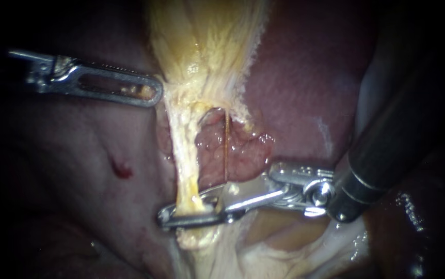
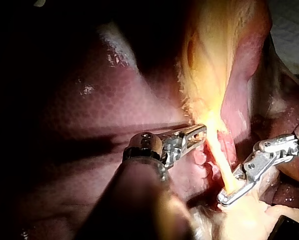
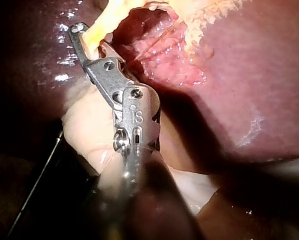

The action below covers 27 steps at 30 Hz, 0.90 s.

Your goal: Clipping first clip left tube

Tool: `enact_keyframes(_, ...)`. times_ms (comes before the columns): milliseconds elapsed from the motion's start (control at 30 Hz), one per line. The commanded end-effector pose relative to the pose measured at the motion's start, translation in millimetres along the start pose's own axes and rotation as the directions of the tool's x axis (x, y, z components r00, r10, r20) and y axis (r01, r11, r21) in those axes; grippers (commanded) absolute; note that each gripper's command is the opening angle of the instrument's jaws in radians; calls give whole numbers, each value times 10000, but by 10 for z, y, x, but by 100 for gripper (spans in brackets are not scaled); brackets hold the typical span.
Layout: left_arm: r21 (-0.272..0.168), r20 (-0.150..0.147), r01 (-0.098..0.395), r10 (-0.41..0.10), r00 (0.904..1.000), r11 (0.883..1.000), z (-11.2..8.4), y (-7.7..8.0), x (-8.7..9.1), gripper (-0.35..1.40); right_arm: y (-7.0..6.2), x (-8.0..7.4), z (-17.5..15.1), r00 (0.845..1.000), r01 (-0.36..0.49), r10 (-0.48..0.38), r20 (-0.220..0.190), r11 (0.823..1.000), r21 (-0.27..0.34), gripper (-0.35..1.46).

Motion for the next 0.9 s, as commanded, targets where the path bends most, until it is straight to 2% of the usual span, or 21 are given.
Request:
enact_keyframes(33, 0, -2, 1, -1, 10000, 10000, 0, 0, 0, -35, 0, 0, 0, 10000, 8, -8, 6, 10000, 6, -35)
enact_keyframes(900, -2, 0, 1, -1, 10000, 10000, 0, 0, 0, -35, -2, 1, 1, 10000, 9, -9, 10, 10000, 19, -35)
